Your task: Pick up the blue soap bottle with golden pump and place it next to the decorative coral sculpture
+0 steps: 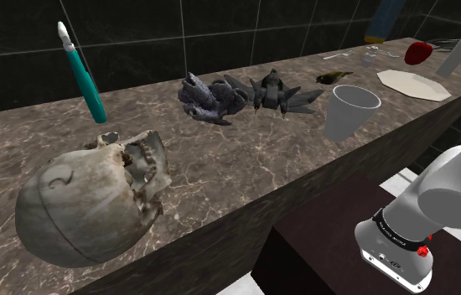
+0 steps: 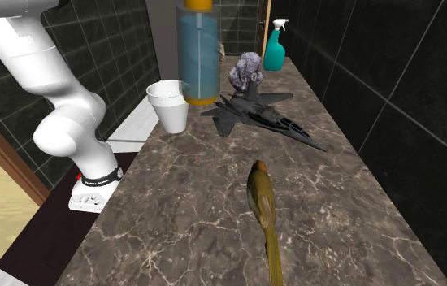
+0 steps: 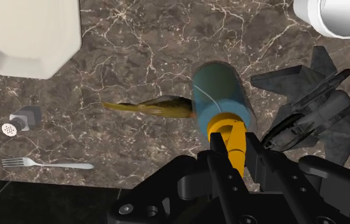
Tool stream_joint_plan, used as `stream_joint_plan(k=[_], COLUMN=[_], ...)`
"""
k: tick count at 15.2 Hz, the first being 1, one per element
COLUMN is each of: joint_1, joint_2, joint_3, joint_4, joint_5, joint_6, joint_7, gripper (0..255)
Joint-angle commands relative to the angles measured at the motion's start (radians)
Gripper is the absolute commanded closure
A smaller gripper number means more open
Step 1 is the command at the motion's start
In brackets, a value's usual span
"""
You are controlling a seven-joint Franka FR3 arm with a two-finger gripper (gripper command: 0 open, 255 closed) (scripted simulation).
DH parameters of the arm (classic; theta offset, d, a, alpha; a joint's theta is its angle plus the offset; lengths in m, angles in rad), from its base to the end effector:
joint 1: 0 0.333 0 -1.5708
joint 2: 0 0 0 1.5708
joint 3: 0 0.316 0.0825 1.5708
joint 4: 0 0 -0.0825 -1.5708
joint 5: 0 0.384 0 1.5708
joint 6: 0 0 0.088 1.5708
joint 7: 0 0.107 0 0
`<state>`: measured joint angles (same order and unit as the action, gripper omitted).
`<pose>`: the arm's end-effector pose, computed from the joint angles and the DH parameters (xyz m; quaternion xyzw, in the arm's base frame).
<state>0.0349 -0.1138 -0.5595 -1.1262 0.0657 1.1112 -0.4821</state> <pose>0.3664 -0.2346 0.8244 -0.9974 0.0052 -0.0645 0.0318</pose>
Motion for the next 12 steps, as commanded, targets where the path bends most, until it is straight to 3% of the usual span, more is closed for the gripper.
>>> stream_joint_plan(k=[1,12], joint_1=[0.032,0.115], joint_2=[-0.064,-0.223], joint_3=[0.06,0.332], joint_4=[-0.053,-0.206], joint_5=[-0.04,-0.072], joint_6=[0.004,0.018], joint_7=[0.078,0.422], gripper=[255,255])
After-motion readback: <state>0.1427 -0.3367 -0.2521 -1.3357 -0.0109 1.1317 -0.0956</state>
